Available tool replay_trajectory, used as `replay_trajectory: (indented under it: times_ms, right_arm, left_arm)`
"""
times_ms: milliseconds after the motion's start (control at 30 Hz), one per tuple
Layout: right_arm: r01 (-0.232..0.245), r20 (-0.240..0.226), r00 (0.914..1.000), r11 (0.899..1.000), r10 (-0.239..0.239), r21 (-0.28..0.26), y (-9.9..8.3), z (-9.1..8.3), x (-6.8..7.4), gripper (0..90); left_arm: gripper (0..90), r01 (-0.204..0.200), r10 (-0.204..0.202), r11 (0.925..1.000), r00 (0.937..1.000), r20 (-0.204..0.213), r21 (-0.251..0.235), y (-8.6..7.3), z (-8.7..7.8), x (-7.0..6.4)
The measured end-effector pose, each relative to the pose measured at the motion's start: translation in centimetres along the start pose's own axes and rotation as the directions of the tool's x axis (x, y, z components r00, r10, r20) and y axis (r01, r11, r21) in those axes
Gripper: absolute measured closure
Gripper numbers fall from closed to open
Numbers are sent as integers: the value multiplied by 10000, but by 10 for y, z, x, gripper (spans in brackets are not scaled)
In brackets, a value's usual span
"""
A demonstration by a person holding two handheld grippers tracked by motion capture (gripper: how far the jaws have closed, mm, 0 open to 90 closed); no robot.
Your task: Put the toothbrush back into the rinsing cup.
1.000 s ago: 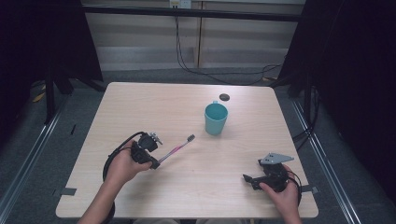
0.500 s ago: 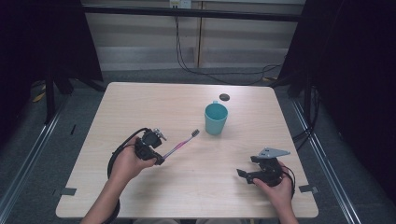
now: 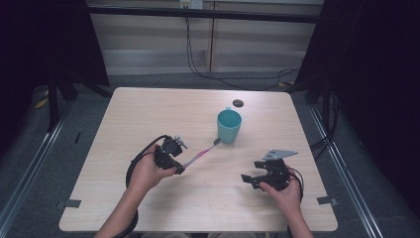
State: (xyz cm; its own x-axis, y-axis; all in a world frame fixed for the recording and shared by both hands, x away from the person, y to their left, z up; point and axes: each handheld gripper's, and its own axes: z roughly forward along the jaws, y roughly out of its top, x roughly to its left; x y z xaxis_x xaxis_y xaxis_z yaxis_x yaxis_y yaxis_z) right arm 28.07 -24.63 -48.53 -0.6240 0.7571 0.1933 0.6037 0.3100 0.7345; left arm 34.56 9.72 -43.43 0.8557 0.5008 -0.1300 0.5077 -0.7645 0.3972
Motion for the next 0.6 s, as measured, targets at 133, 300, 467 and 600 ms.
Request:
replay_trajectory:
  times_ms: [133, 300, 467, 600]
  right_arm:
    - [-37, -190, 9998, 10000, 36, -63, 5, 0, 1, 216]
    - [-169, -380, 9991, 9998, 165, -110, 11, 1, 3, 245]
    - [-271, -608, 9978, 9992, 252, -307, 17, 0, 6, 265]
    - [-459, -744, 9964, 9970, 412, -625, 21, 0, 8, 269]
  left_arm:
    - [790, -10, 10, 10000, 10000, 15, -71, 4, 2, -2]
    - [790, -63, 63, 9999, 10000, 25, -144, 8, 5, -5]
    - [790, -81, 84, 9995, 9999, 98, -311, 11, 8, -7]
    - [790, -28, 30, 9991, 10000, 37, -432, 13, 10, -10]
